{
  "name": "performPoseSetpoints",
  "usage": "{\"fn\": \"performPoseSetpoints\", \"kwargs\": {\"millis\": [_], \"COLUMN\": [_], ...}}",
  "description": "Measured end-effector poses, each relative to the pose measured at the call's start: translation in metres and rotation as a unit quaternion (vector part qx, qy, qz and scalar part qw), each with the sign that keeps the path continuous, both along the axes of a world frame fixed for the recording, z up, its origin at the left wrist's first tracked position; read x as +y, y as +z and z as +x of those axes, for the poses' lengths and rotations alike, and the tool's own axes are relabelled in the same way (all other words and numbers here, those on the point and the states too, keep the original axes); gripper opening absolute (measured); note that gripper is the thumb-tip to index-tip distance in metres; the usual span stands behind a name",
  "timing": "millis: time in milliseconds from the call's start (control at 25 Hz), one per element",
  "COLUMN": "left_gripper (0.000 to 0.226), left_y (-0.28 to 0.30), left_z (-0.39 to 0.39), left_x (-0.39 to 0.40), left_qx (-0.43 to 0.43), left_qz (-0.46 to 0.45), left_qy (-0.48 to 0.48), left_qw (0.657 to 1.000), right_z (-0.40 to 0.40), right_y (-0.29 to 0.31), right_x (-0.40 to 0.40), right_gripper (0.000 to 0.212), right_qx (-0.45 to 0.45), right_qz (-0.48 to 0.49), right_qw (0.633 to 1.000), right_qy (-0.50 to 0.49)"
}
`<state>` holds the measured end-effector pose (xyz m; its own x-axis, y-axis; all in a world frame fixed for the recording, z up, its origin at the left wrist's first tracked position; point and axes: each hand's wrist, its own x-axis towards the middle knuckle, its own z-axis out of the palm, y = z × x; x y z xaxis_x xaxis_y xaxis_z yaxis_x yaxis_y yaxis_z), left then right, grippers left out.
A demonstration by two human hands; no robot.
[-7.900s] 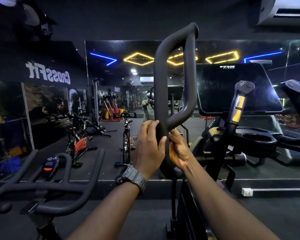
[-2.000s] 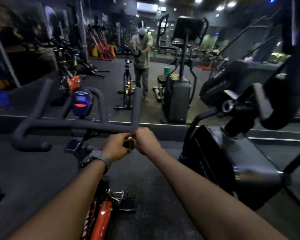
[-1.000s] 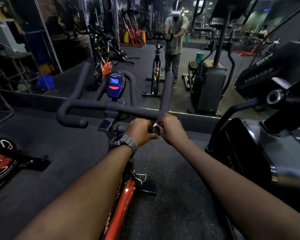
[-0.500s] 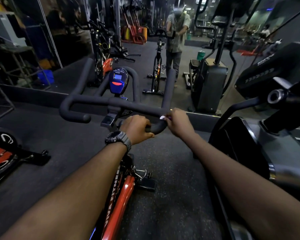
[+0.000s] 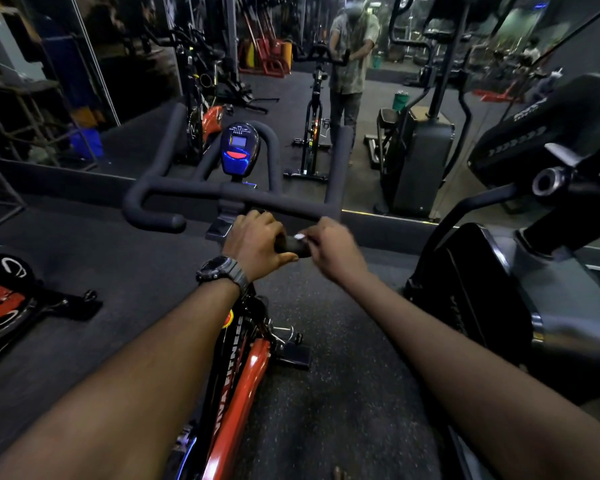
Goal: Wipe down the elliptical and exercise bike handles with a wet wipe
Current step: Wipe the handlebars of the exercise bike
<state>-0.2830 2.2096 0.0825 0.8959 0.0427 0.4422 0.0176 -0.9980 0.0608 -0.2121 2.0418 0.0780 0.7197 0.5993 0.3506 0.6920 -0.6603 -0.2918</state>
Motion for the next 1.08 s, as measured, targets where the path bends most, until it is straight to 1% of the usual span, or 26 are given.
{"fn": "performPoseSetpoints", "kwargs": {"millis": [80,120,160,200,240,280,320,400,440,480,520,600,640,720,800,880,960,1040,1080], "left_gripper": [0.048,0.047,0.045,0.044,0.042,0.042,0.043,0.045,0.046,0.046,0.045,0.043,0.043,0.045,0.047,0.044,0.040,0.046,0.049], "left_y": [-0.002,-0.002,-0.002,-0.001,0.000,0.001,0.000,-0.002,-0.003,-0.004,-0.004,-0.003,-0.002,-0.003,-0.005,-0.005,-0.003,-0.001,-0.002], "left_z": [-0.003,-0.004,-0.004,-0.004,-0.004,-0.005,-0.006,-0.010,-0.011,-0.012,-0.012,-0.013,-0.014,-0.019,-0.021,-0.020,-0.020,-0.020,-0.020], "left_x": [0.002,0.004,0.005,0.005,0.005,0.006,0.008,0.013,0.015,0.016,0.015,0.015,0.015,0.019,0.023,0.026,0.029,0.034,0.037], "left_qx": [-0.002,-0.003,-0.002,0.000,0.002,0.003,0.002,-0.012,-0.021,-0.028,-0.030,-0.027,-0.025,-0.031,-0.035,-0.030,-0.024,-0.007,0.001], "left_qz": [-0.015,-0.024,-0.028,-0.032,-0.037,-0.045,-0.055,-0.078,-0.094,-0.112,-0.131,-0.151,-0.154,-0.171,-0.199,-0.227,-0.251,-0.258,-0.262], "left_qy": [-0.002,-0.003,-0.004,-0.004,-0.005,-0.005,-0.004,0.003,0.009,0.012,0.013,0.010,0.009,0.015,0.040,0.052,0.050,0.044,0.048], "left_qw": [1.000,1.000,1.000,0.999,0.999,0.999,0.998,0.997,0.995,0.993,0.991,0.988,0.988,0.985,0.978,0.972,0.966,0.965,0.964], "right_z": [0.016,0.013,0.000,-0.016,-0.025,-0.023,-0.012,0.006,0.001,-0.012,-0.030,-0.035,-0.027,-0.002,-0.010,-0.041,-0.052,-0.036,-0.027], "right_y": [0.006,0.007,0.006,0.004,0.001,0.000,0.001,0.001,0.001,0.001,0.001,-0.004,-0.001,-0.005,-0.007,-0.002,0.002,0.002,-0.001], "right_x": [-0.009,-0.003,0.010,0.023,0.027,0.022,0.010,-0.009,-0.003,0.013,0.032,0.038,0.026,-0.008,0.001,0.052,0.072,0.051,0.036], "right_gripper": [0.023,0.023,0.024,0.024,0.024,0.024,0.025,0.025,0.024,0.022,0.023,0.032,0.034,0.037,0.039,0.043,0.047,0.051,0.051], "right_qx": [0.016,0.018,0.010,0.003,0.015,0.017,0.007,-0.002,-0.010,-0.014,-0.021,-0.032,-0.028,-0.033,-0.014,0.012,0.004,0.003,-0.001], "right_qz": [0.032,0.031,0.021,0.002,0.004,0.012,0.017,0.030,0.028,0.026,0.007,-0.010,-0.012,0.008,0.028,0.032,0.010,0.017,0.030], "right_qw": [0.993,0.990,0.993,0.997,0.999,1.000,0.999,0.989,0.987,0.991,0.996,0.999,0.999,0.998,0.997,0.999,0.999,0.999,0.999], "right_qy": [-0.109,-0.134,-0.117,-0.074,-0.035,-0.021,-0.041,-0.142,-0.157,-0.129,-0.081,-0.012,-0.014,-0.060,-0.071,-0.009,0.054,0.051,0.022]}}
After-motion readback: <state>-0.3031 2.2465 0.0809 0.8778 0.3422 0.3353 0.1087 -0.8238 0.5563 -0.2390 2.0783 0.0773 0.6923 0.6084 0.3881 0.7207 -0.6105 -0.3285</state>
